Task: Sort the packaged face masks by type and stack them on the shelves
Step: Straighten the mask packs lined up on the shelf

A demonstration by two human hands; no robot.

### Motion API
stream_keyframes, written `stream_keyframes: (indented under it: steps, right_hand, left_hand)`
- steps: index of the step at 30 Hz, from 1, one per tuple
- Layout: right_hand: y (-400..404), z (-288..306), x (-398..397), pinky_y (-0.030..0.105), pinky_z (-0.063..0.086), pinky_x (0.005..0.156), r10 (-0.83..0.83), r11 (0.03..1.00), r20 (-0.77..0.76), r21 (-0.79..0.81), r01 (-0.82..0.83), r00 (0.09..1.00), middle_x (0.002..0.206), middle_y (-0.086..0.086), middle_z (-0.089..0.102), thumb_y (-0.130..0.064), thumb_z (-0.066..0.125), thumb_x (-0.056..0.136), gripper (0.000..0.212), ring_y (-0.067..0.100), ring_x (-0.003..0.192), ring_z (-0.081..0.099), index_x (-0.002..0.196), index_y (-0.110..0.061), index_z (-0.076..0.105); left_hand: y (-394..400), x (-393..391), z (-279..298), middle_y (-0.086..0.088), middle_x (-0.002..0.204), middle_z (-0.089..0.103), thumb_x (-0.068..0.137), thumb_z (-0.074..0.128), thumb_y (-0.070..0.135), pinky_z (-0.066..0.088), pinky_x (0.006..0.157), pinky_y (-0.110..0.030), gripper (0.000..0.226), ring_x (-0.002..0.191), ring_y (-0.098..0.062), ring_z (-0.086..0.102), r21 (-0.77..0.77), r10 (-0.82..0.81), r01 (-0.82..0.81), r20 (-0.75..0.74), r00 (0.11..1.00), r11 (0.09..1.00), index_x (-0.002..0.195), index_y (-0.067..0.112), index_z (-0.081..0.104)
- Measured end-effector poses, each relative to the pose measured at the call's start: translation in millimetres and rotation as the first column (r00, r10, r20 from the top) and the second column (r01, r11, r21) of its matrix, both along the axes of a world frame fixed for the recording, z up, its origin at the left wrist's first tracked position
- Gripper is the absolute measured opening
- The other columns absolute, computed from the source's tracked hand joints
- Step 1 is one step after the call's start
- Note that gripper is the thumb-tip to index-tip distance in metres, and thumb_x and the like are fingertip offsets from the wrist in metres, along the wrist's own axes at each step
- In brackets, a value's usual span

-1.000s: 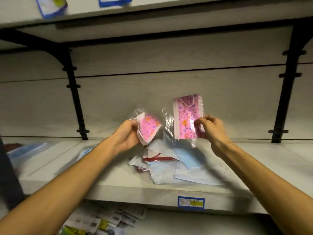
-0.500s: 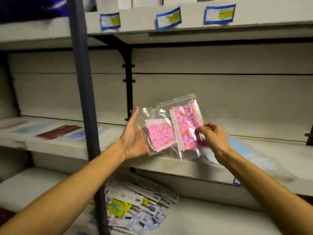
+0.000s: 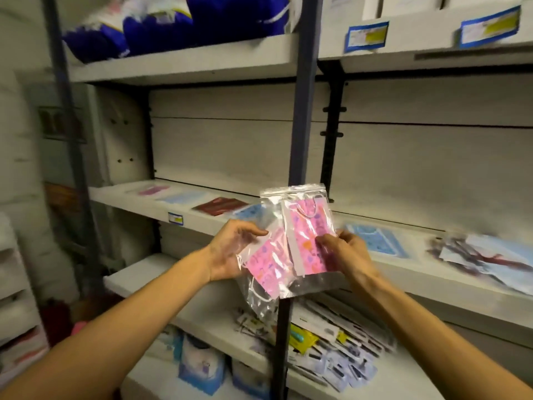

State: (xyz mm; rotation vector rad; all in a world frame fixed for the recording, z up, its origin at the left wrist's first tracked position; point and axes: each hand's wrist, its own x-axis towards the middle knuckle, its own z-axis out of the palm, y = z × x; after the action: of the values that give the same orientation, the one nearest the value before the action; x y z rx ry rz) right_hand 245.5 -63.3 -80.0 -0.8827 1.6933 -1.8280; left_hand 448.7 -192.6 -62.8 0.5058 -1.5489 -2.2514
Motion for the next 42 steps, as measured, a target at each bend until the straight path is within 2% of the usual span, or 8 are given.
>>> stream_keyframes:
  steps: [3, 6, 10, 14, 20, 25, 31, 42]
  right_hand:
    - [-39, -5, 35, 0.024, 0.051, 0.047, 0.027, 0.998, -0.118, -0.052, -0.033, 0.993, 0.087, 0.011, 0.07, -0.01, 0.07, 0.09, 0.013, 0.015, 0.06, 0.068, 0.099, -0.01, 0.061]
    - [-78, -10, 65, 0.038, 0.062, 0.069, 0.03, 0.991, -0.249, -0.122, -0.062, 0.968, 0.094, 0.005, 0.072, -0.012, 0.07, 0.09, 0.012, 0.024, 0.082, 0.073, 0.096, -0.02, 0.063]
    - [-137, -6, 94, 0.046, 0.061, 0.077, 0.034, 0.975, -0.332, -0.197, -0.105, 0.943, 0.097, 0.01, 0.071, -0.005, 0.067, 0.09, 0.01, 0.028, 0.092, 0.07, 0.09, -0.014, 0.062]
    - [-213, 15, 106, 0.034, 0.055, 0.065, 0.081, 0.971, -0.262, -0.197, -0.135, 0.962, 0.088, 0.007, 0.069, -0.002, 0.065, 0.091, 0.018, 0.016, 0.073, 0.063, 0.084, -0.018, 0.059]
    - [-308, 41, 108, 0.024, 0.05, 0.046, 0.107, 0.97, -0.076, -0.212, -0.12, 0.991, 0.077, 0.004, 0.064, -0.007, 0.063, 0.093, 0.01, 0.012, 0.056, 0.061, 0.089, -0.013, 0.057]
    - [-360, 30, 117, 0.018, 0.042, 0.037, 0.228, 0.973, 0.029, -0.039, -0.227, 0.973, 0.061, 0.003, 0.064, -0.006, 0.061, 0.095, 0.008, 0.005, 0.038, 0.057, 0.098, -0.005, 0.054]
    - [-422, 27, 128, 0.037, 0.06, 0.053, 0.263, 0.961, 0.077, 0.072, -0.268, 0.962, 0.089, 0.018, 0.071, -0.011, 0.056, 0.098, 0.019, 0.026, 0.066, 0.071, 0.112, 0.002, 0.052]
    - [-568, 31, 173, 0.019, 0.043, 0.037, 0.057, 0.983, -0.008, 0.177, -0.054, 0.998, 0.068, 0.008, 0.06, -0.005, 0.052, 0.094, 0.014, 0.017, 0.049, 0.054, 0.105, 0.002, 0.058]
  left_hand:
    - [-38, 36, -9, -0.001, 0.07, 0.07, 0.071, 0.069, 0.016, 0.058, 0.064, -0.027, 0.008, 0.063, -0.019, 0.069, -0.07, 0.035, -0.031, 0.054, 0.998, 0.997, 0.068, 0.015, 0.077]
    - [-82, 59, -19, -0.017, 0.106, 0.068, 0.076, 0.068, 0.009, 0.055, 0.097, -0.044, 0.026, 0.099, -0.032, 0.066, -0.119, 0.134, -0.122, 0.094, 0.986, 0.985, 0.101, 0.004, 0.073]
    - [-141, 81, -23, -0.026, 0.126, 0.067, 0.089, 0.062, -0.005, 0.057, 0.095, -0.049, 0.039, 0.115, -0.037, 0.067, -0.23, 0.275, -0.238, 0.146, 0.95, 0.944, 0.128, -0.005, 0.06]
    - [-205, 100, 0, -0.028, 0.126, 0.066, 0.094, 0.057, -0.008, 0.052, 0.101, -0.056, 0.03, 0.117, -0.039, 0.066, -0.345, 0.378, -0.3, 0.185, 0.907, 0.889, 0.123, -0.006, 0.062]
    - [-290, 112, 33, -0.016, 0.095, 0.078, 0.095, 0.047, -0.014, 0.064, 0.067, -0.035, 0.032, 0.084, -0.026, 0.077, -0.287, 0.488, -0.456, 0.049, 0.872, 0.843, 0.114, 0.003, 0.066]
    - [-345, 114, 31, -0.024, 0.118, 0.071, 0.094, 0.043, -0.016, 0.064, 0.076, -0.037, 0.04, 0.096, -0.03, 0.074, -0.249, 0.557, -0.538, 0.004, 0.831, 0.805, 0.126, -0.001, 0.061]
    - [-398, 114, 31, -0.024, 0.135, 0.062, 0.093, 0.031, -0.017, 0.054, 0.097, -0.046, 0.053, 0.127, -0.04, 0.058, -0.189, 0.494, -0.485, -0.003, 0.87, 0.854, 0.138, -0.002, 0.055]
    - [-544, 152, 36, -0.018, 0.121, 0.072, 0.101, 0.04, -0.005, 0.051, 0.105, -0.045, 0.038, 0.115, -0.029, 0.068, -0.313, 0.479, -0.429, 0.101, 0.872, 0.847, 0.131, 0.004, 0.061]
